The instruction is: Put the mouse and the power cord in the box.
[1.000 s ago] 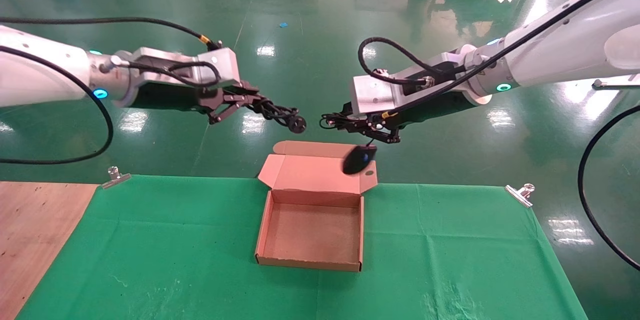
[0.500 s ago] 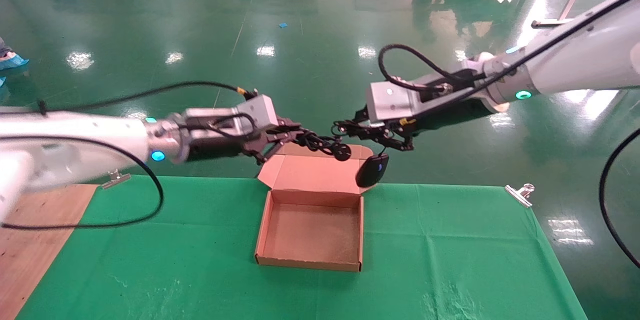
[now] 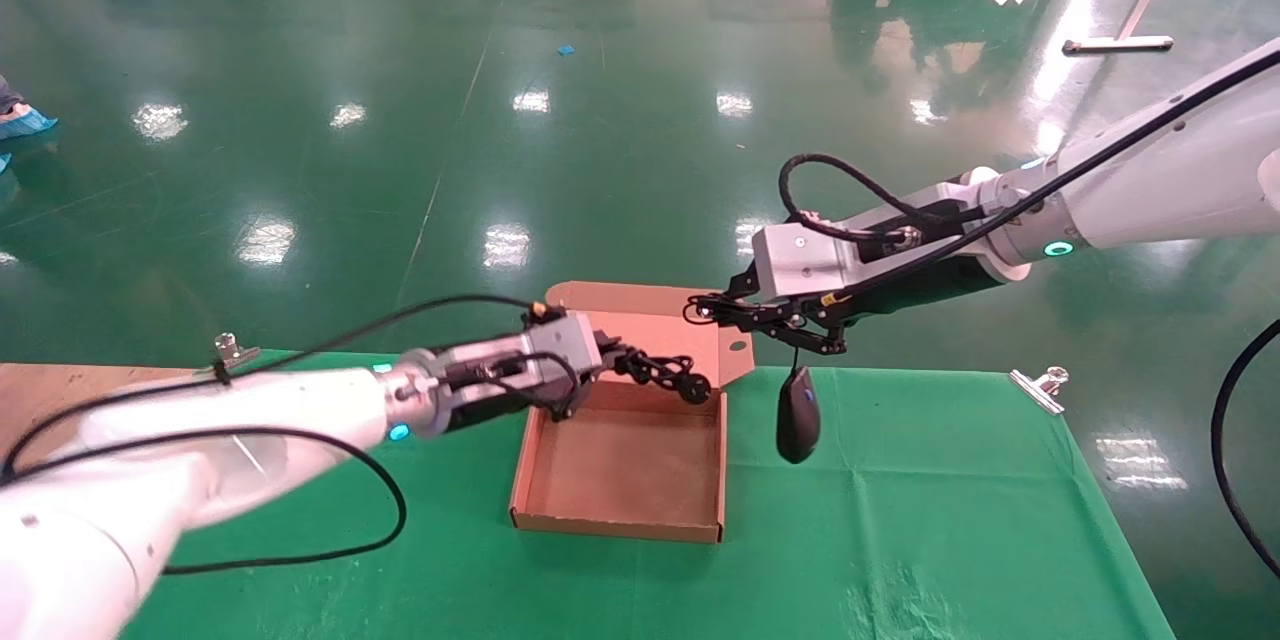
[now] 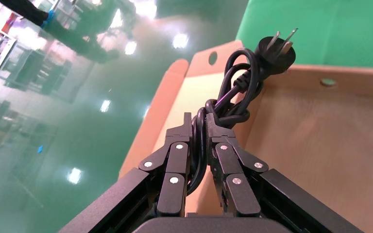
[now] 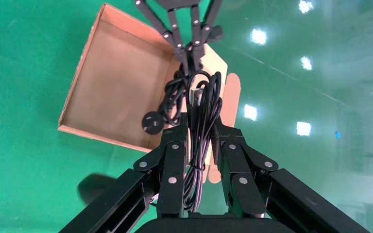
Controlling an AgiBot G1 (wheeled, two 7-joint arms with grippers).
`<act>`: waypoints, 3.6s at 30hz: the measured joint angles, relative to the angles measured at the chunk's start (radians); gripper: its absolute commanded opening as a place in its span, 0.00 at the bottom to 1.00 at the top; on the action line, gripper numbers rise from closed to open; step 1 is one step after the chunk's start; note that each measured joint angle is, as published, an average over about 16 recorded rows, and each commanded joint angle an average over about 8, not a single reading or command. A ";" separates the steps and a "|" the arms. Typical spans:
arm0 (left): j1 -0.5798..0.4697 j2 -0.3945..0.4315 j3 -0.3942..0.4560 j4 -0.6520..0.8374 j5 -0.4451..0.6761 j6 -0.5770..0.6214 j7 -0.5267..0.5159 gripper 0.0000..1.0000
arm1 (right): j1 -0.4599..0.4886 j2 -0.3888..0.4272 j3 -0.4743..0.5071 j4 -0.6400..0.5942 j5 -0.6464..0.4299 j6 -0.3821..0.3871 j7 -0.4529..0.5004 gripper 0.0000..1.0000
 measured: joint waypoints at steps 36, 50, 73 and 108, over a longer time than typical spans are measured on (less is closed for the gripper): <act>0.138 0.000 0.294 -0.164 -0.148 -0.175 -0.174 1.00 | -0.015 -0.025 0.004 -0.037 0.007 0.026 -0.033 0.00; 0.080 -0.097 0.282 -0.080 -0.267 -0.039 -0.153 1.00 | -0.051 -0.076 -0.013 0.046 0.022 0.065 0.020 0.00; 0.021 -0.419 0.150 0.041 -0.458 0.350 -0.044 1.00 | -0.257 -0.093 -0.339 0.409 0.167 0.401 0.259 0.00; 0.012 -0.441 0.124 0.090 -0.495 0.385 0.034 1.00 | -0.405 -0.091 -0.708 0.494 0.333 0.739 0.374 1.00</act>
